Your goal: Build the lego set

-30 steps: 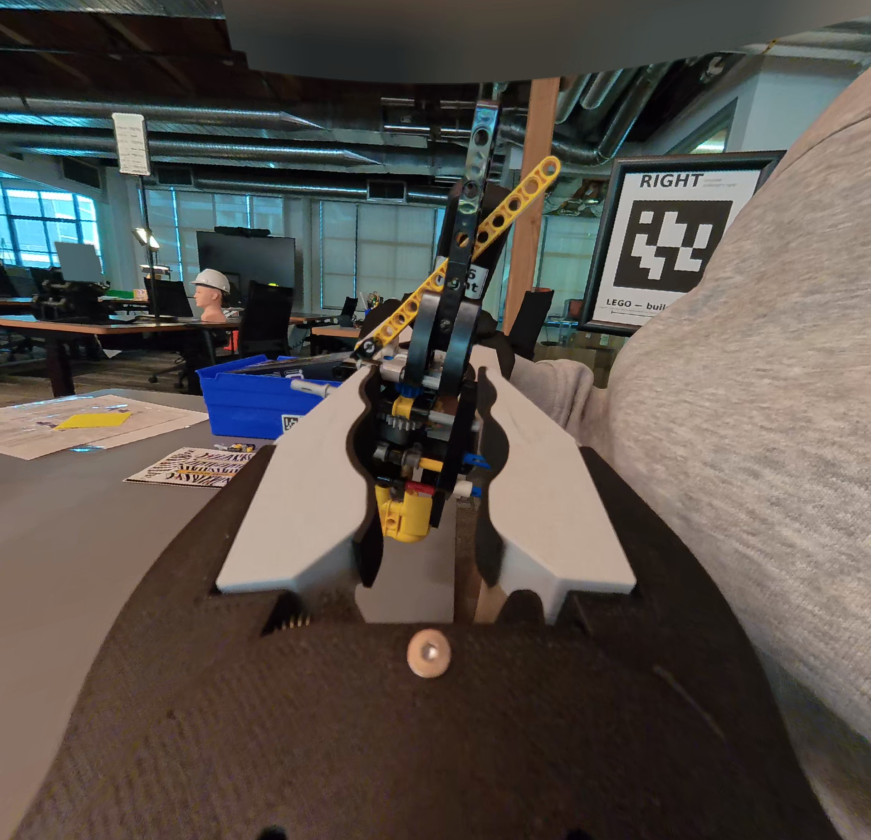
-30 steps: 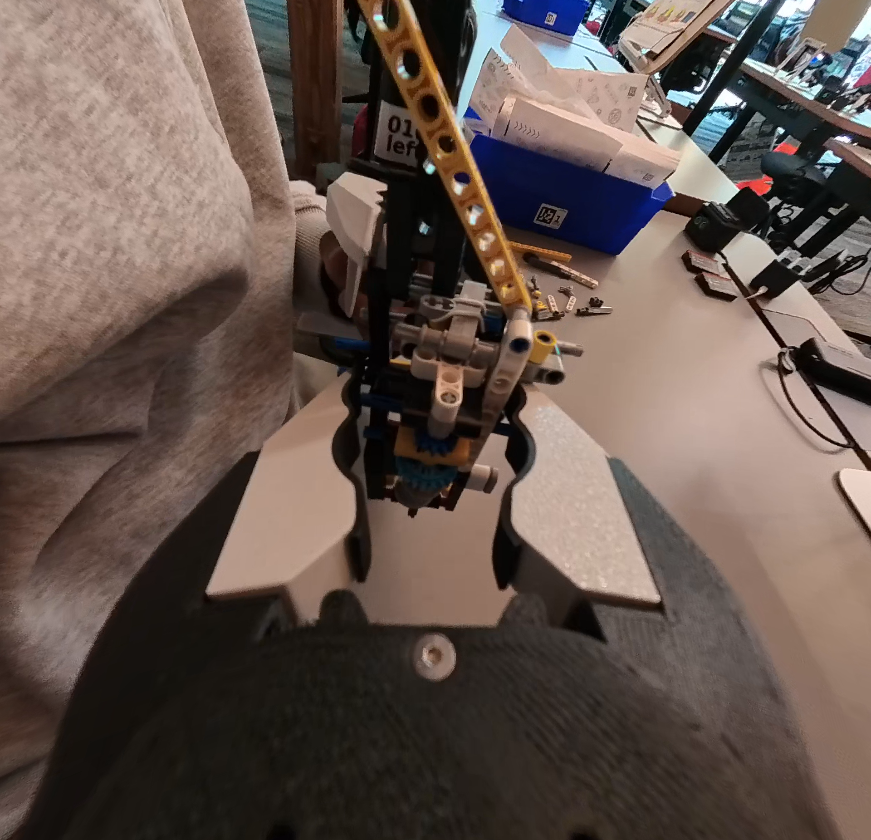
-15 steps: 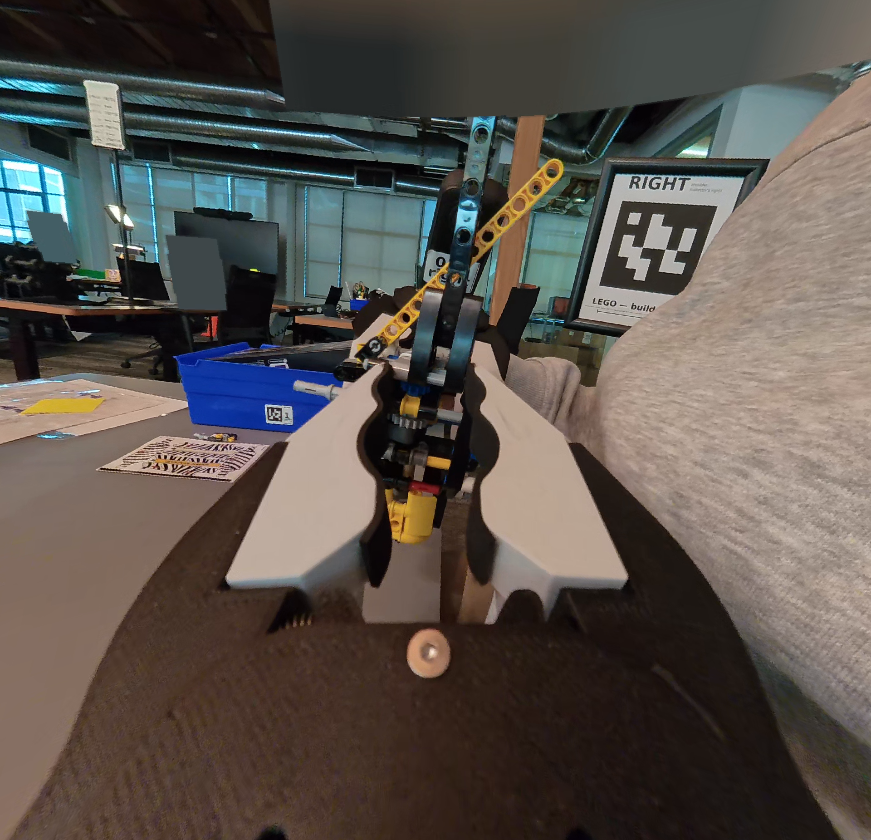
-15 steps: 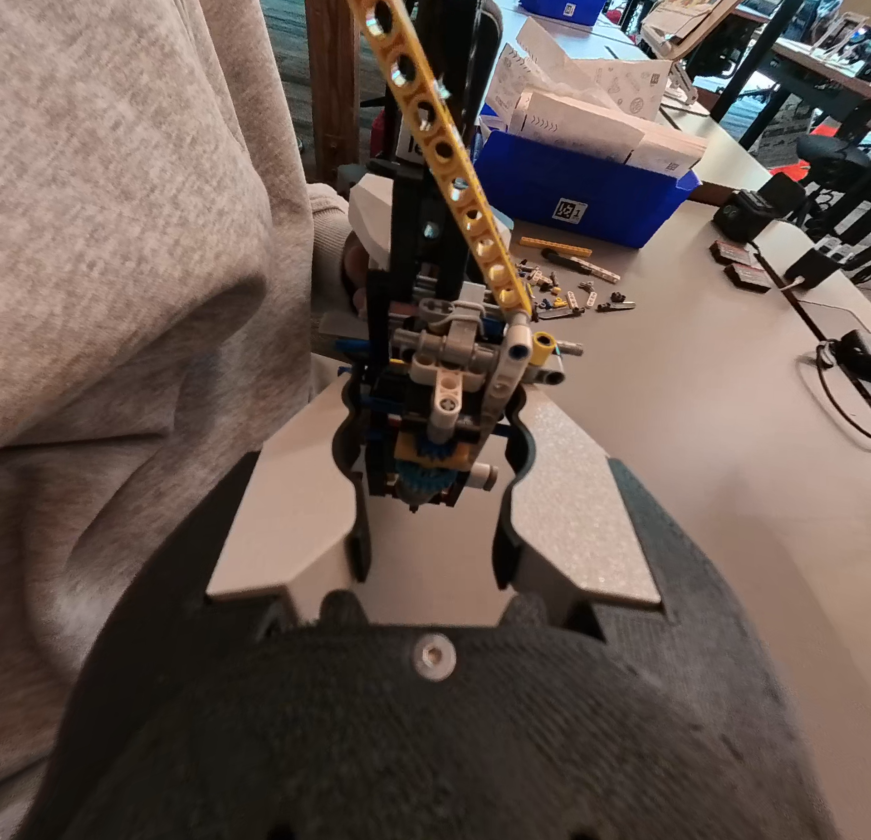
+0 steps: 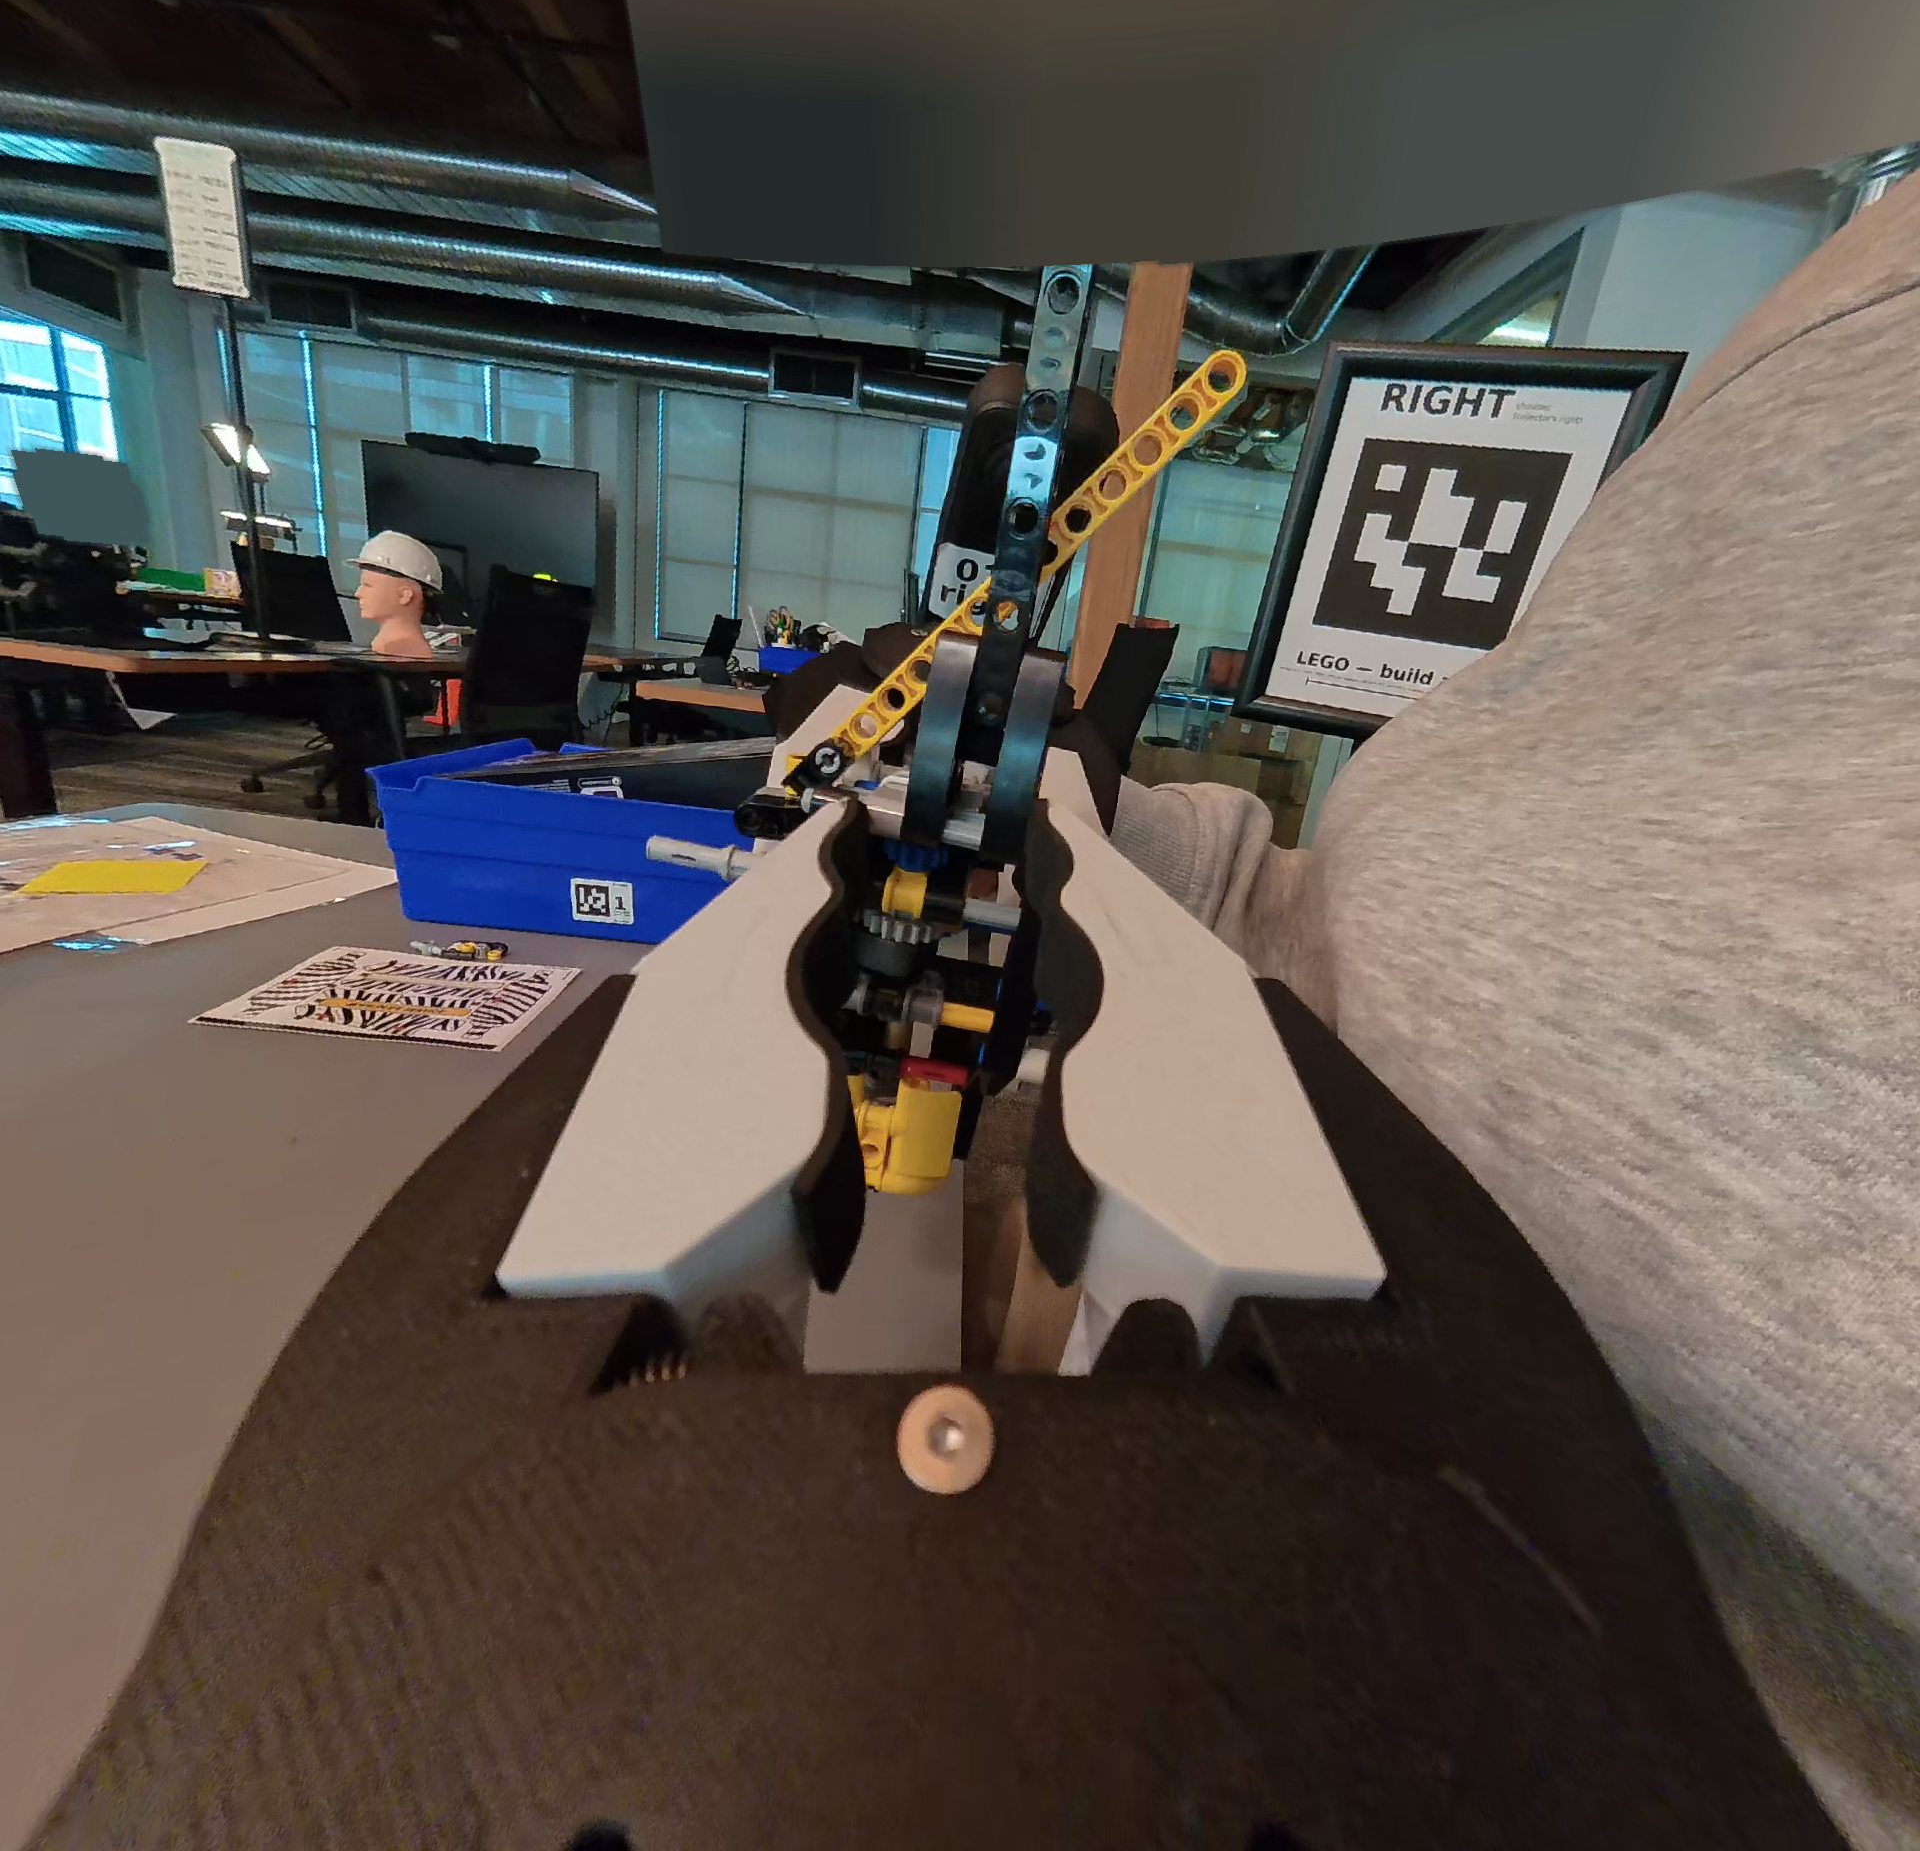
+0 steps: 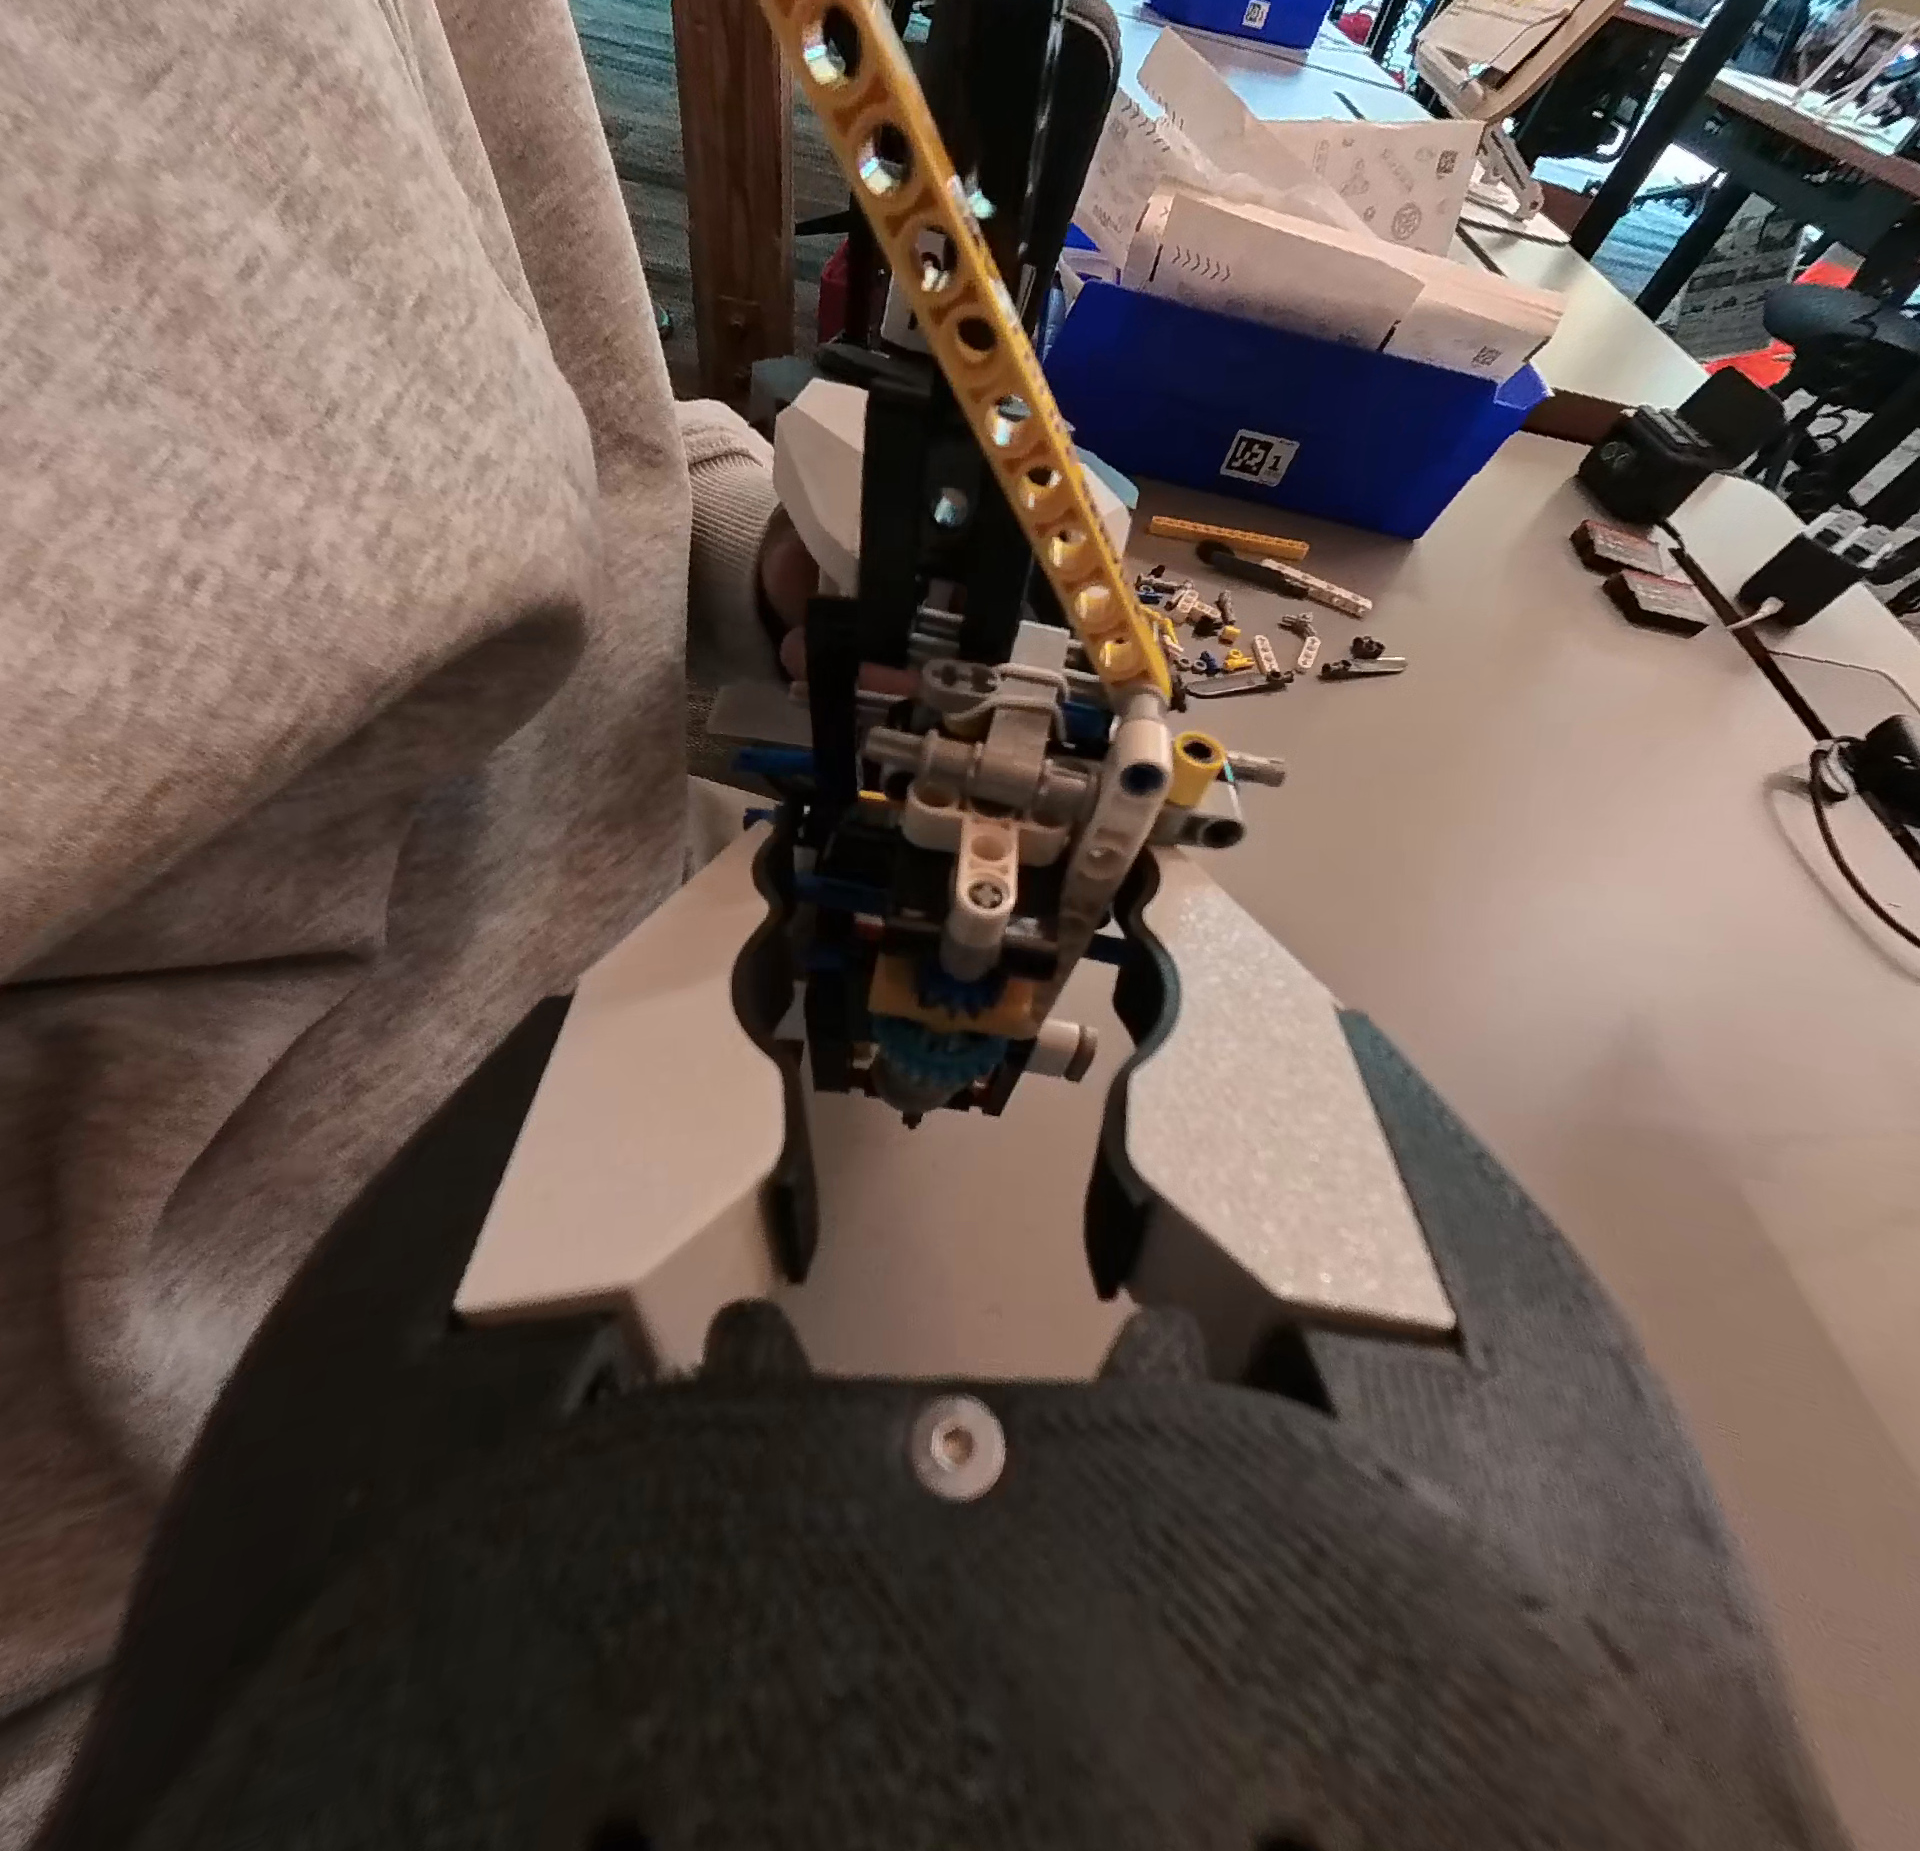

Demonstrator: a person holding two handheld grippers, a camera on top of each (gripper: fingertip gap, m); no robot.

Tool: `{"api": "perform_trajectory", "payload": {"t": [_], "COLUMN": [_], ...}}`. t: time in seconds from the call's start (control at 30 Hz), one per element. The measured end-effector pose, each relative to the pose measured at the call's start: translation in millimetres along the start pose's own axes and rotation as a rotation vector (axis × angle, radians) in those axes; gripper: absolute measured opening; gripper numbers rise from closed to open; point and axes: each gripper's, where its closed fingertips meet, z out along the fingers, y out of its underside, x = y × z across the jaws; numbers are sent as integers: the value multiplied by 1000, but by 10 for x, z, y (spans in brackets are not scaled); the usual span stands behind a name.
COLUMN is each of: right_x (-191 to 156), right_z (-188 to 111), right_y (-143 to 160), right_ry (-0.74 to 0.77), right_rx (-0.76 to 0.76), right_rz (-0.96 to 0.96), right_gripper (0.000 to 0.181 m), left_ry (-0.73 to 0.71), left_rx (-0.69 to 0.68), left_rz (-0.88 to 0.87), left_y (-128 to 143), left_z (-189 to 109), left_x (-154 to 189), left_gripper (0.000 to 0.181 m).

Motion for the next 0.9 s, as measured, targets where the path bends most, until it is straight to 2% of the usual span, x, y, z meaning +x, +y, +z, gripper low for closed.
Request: {"api": "perform_trajectory", "payload": {"t": [0.47, 0.6, 0.8, 0.9], "right_x": [22, 110, 106, 65], "right_z": [40, 24, 110, 151], "right_y": [-3, 58, 119, 128], "right_ry": [15, 89, 99, 83], "right_rx": [29, 38, -7, -33], "right_rz": [-6, -113, -150, -159], "right_gripper": [60, 57, 57, 57], "left_ry": [-13, -27, -68, -74], "left_rx": [12, 25, -19, -63], "left_rz": [22, 26, 39, 58], "left_y": [-15, -26, 42, 128], "left_z": [-12, -35, -62, -57], "left_x": [-8, -54, -152, -172], "left_gripper": [29, 53, 66, 66]}}
